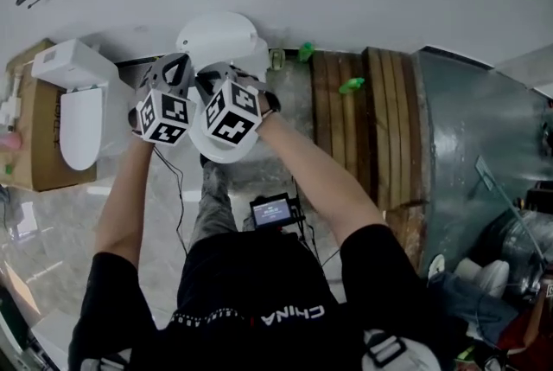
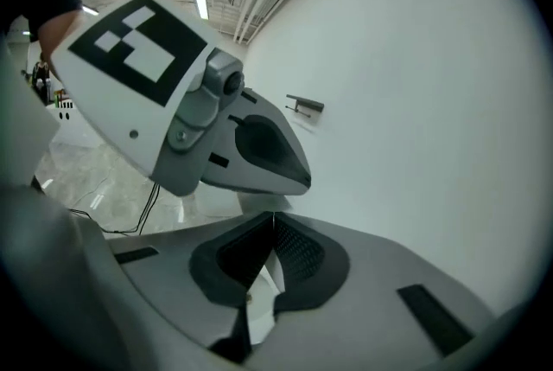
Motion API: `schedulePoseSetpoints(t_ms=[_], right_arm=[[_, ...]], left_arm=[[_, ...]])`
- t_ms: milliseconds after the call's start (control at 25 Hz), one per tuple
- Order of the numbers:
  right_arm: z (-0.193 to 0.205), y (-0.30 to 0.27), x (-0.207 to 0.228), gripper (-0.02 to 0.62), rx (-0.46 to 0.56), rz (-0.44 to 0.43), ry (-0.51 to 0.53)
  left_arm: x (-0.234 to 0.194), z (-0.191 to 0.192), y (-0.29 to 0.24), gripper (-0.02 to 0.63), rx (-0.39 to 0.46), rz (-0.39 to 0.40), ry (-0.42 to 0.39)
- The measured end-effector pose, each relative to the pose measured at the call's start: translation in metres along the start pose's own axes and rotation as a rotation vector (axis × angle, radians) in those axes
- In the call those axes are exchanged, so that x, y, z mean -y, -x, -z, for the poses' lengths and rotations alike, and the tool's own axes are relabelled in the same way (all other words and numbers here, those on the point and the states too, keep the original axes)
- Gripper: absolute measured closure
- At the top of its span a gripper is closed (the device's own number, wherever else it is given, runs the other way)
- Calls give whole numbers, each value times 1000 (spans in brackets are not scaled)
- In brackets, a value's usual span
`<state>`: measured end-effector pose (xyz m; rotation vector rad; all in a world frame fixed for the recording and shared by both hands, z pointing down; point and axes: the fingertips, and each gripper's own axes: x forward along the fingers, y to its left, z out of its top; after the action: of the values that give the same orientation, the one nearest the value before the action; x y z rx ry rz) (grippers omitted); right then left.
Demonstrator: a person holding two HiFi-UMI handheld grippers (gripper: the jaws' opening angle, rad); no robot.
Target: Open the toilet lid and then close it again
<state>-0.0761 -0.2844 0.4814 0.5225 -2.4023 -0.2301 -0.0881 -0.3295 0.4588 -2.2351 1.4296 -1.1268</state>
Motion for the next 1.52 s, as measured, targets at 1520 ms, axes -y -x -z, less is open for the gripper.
schedulePoseSetpoints(t_ms=[1520], right_arm=[[-65,-40,253,564,-12,412,-200]], left_arm=[[-185,-3,-95,580,245,60,-27]])
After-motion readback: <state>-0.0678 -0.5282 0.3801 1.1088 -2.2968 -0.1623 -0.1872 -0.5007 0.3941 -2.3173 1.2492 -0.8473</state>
